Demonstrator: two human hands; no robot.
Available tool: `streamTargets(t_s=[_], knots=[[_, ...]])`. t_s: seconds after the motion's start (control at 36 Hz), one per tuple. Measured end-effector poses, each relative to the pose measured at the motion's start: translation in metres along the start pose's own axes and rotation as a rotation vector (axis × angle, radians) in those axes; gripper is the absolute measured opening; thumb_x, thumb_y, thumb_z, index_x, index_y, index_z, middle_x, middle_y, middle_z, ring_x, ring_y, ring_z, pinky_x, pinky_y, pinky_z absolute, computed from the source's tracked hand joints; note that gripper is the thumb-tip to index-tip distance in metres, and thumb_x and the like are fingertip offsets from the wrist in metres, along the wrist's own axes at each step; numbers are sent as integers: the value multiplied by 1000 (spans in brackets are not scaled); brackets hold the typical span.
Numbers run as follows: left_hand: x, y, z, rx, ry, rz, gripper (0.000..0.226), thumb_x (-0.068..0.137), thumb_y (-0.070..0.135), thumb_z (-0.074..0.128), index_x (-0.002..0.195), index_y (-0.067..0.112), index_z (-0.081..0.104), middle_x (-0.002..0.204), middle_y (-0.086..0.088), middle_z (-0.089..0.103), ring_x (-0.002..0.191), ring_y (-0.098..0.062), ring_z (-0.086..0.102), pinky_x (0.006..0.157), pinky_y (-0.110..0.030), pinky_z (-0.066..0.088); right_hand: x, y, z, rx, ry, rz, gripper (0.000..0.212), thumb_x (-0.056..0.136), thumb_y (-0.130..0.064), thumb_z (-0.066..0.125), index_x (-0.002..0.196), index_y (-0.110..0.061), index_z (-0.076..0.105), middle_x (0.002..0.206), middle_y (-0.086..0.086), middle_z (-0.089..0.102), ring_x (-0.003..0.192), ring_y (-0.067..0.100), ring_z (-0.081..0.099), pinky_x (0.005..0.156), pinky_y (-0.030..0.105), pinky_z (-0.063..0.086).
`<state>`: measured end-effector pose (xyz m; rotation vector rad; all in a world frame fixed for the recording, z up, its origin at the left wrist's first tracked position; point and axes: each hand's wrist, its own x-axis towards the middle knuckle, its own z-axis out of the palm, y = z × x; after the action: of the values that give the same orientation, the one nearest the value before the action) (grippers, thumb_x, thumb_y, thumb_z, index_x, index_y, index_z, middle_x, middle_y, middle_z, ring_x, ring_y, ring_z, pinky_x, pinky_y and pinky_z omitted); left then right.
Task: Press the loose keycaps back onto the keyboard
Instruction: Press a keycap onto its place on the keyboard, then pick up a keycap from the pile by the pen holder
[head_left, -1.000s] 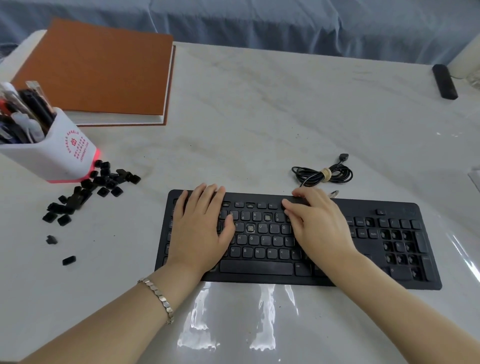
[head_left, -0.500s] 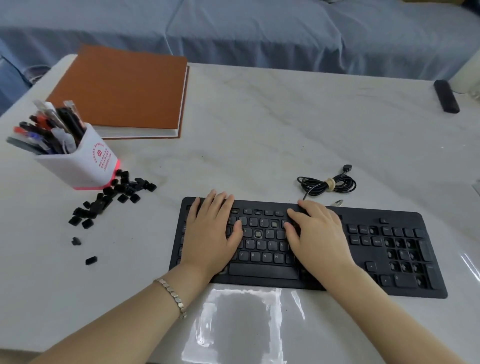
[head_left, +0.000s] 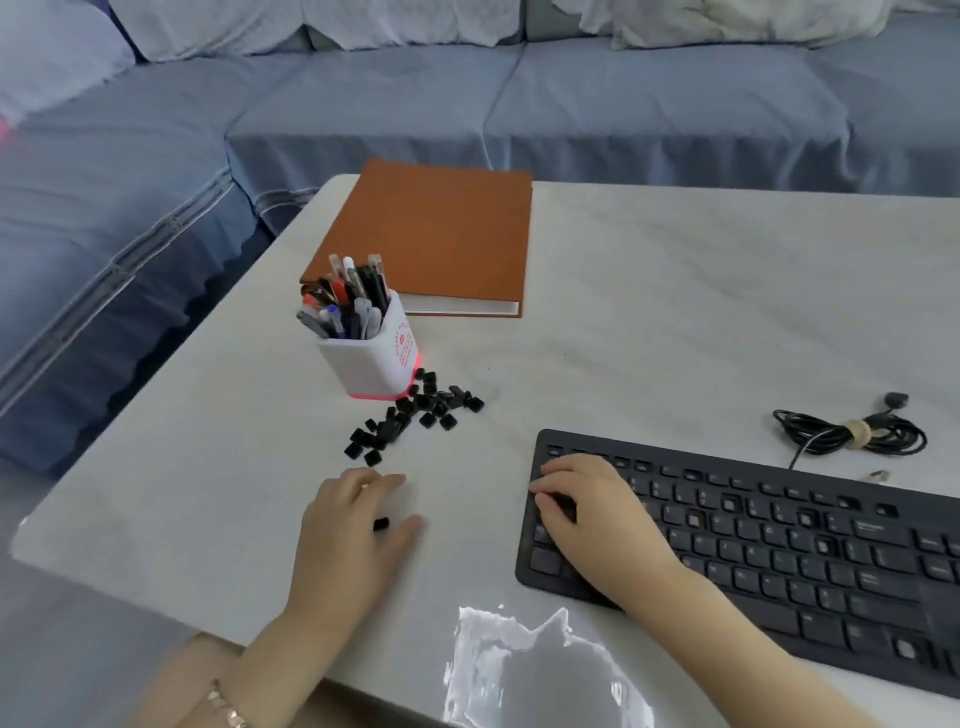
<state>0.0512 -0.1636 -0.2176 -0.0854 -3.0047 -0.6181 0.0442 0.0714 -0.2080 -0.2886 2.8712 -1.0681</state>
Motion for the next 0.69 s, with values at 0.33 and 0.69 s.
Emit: streamTargets(t_s=[0.33,0.69], knots=[[-5,-44,-11,-97,-60,-119,8,91,23,59,85,26,64,85,15,59,81,-2,54,69,-10,37,63,-59,61,-50,-247,-151,33,94,-8,42,120,-15,61,129,-2,52,124,15,40,102,22,31],[0,-46,-50,-995,258,-654,12,89,6,61,88,16,69,72,7,73,65,-7,69,74,-25,52,91,-94,100,-496,-455,-505,35,90,-1,45,123,-7,55,126,7,47,120,26,38,90,39,44]])
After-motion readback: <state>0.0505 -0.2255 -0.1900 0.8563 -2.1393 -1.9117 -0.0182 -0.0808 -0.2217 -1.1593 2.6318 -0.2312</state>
